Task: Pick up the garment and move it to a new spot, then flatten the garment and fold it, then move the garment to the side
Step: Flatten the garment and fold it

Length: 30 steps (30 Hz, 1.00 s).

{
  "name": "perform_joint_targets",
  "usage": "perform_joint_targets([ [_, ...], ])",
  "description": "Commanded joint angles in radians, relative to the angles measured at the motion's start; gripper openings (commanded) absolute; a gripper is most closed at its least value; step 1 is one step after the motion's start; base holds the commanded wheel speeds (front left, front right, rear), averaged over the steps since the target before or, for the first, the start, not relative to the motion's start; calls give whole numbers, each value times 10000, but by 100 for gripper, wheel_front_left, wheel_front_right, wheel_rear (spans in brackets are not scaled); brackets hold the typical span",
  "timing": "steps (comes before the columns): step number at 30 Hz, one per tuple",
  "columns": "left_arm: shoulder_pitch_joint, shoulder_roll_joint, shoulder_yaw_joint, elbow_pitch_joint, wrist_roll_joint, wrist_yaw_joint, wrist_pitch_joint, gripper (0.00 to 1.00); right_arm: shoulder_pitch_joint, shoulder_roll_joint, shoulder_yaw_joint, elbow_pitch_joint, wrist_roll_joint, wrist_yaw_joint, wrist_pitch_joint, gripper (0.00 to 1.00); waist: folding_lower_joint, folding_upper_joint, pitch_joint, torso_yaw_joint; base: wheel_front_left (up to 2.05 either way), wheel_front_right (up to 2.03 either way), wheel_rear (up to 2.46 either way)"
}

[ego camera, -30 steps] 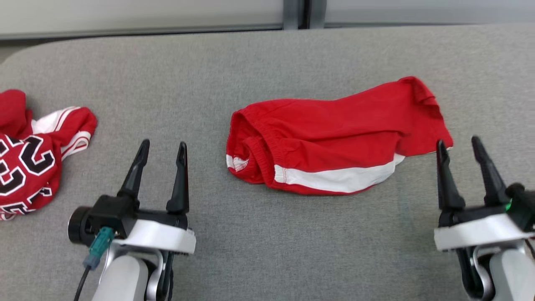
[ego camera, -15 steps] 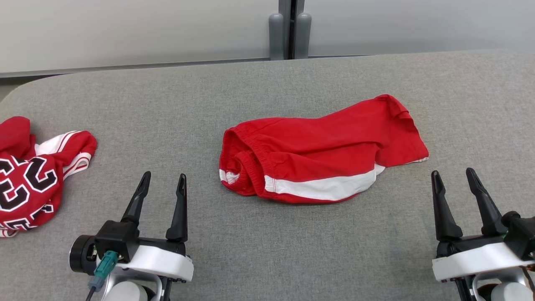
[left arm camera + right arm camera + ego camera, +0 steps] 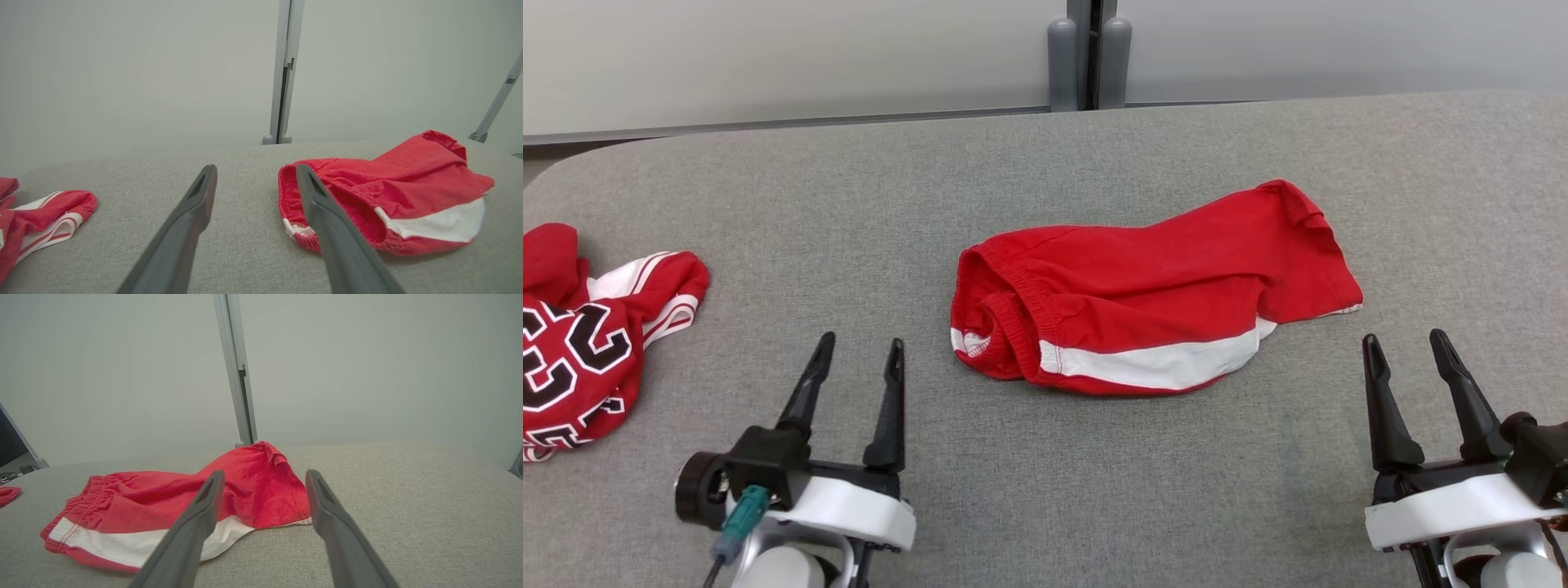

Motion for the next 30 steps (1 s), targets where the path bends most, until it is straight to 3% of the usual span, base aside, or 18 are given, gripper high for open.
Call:
perform_joint_targets([
  [1, -220, 7, -103, -68, 39, -87, 63, 100, -21, -50, -17, -24, 33, 1, 45, 100, 0, 0, 37, 8, 0, 0, 0],
  [7, -1105, -297, -1772, 174, 267, -894, 984, 100, -301, -56, 64, -99, 5, 1, 42, 100, 0, 0, 528, -126, 0, 0, 0],
  [10, -1394, -375, -2148, 492, 153, -1029, 1292, 100, -402, -48, 169, -90, 31, 1, 25, 100, 0, 0, 677, -284, 0, 0, 0],
  [16, -1987, -481, -2280, 1612, -320, -776, 1910, 100, -595, -26, 247, 39, 103, 1, -72, 100, 0, 0, 1030, -778, 0, 0, 0],
  [17, -2045, -485, -2269, 1749, -395, -753, 2002, 72, -594, -17, 225, 51, 116, 1, -94, 100, 0, 0, 1084, -816, 0, 0, 0],
  [18, -2099, -490, -2238, 1823, -512, -774, 2014, 22, -602, -14, 203, 47, 131, 1, -115, 100, 0, 0, 1142, -845, 0, 0, 0],
  [19, -2168, -489, -2219, 1890, -561, -786, 1990, 0, -619, -14, 183, 57, 141, 1, -134, 100, 0, 0, 1192, -867, 0, 0, 0],
  [30, -1534, -98, -1378, 1412, -1072, -249, 1175, 0, -595, -27, -55, 163, 226, 1, -170, 100, 0, 0, 1254, -514, 0, 0, 0],
])
